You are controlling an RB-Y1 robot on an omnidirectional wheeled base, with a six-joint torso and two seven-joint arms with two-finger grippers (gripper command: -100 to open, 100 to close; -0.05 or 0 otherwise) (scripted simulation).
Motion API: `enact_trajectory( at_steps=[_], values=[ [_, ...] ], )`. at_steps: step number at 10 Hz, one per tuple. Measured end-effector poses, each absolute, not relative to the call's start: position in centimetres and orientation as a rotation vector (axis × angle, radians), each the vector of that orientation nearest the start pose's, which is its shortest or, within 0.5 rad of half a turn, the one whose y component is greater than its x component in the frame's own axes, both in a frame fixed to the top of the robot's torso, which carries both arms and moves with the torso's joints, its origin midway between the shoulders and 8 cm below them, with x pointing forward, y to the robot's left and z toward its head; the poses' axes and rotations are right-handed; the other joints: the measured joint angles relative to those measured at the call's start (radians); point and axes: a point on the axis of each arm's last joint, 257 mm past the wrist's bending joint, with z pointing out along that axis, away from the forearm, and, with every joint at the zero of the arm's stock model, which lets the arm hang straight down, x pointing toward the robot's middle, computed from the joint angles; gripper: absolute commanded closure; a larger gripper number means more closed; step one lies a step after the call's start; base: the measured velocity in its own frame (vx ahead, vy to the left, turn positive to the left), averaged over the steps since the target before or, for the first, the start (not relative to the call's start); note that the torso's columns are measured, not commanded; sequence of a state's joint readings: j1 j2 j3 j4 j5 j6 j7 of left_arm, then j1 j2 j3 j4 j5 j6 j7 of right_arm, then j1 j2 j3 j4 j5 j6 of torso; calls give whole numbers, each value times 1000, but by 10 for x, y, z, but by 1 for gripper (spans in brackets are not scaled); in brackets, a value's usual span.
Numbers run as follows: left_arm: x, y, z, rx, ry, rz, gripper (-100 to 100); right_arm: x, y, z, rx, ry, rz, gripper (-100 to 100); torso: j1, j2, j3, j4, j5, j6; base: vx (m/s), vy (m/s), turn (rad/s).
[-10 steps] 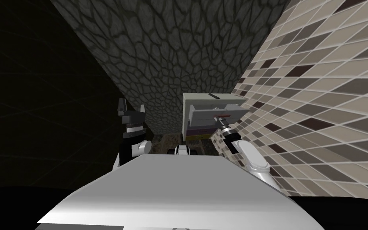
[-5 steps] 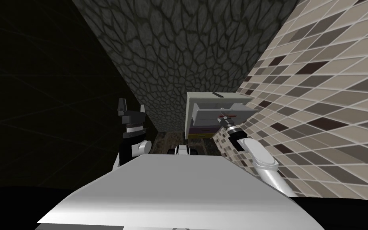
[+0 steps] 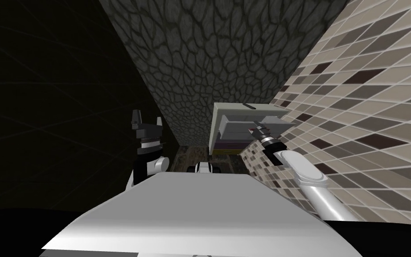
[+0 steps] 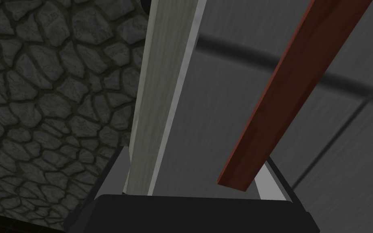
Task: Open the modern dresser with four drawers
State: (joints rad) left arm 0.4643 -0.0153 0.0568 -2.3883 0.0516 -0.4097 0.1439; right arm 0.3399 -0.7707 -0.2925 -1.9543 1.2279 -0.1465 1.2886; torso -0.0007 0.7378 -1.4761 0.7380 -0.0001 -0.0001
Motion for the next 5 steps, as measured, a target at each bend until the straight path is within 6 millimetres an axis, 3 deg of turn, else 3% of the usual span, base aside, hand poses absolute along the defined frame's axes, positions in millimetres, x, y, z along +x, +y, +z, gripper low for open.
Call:
enact_trajectory(
  at_steps=[1, 2, 5],
  values=[
    [333, 298, 67, -698, 491, -1440, 0, 456, -438, -63, -1333, 978, -1361, -100, 1, 1, 0, 1, 1, 0, -19, 28, 6],
    [333, 298, 67, -698, 491, -1440, 0, 456, -439, -63, -1332, 981, -1360, 0, 1, 1, 1, 1, 1, 0, 0, 0, 0],
    [333, 298, 67, -698, 491, -1440, 0, 456, -439, -65, -1334, 983, -1358, 0, 1, 0, 0, 0, 0, 0, 0, 0, 0]
  ],
)
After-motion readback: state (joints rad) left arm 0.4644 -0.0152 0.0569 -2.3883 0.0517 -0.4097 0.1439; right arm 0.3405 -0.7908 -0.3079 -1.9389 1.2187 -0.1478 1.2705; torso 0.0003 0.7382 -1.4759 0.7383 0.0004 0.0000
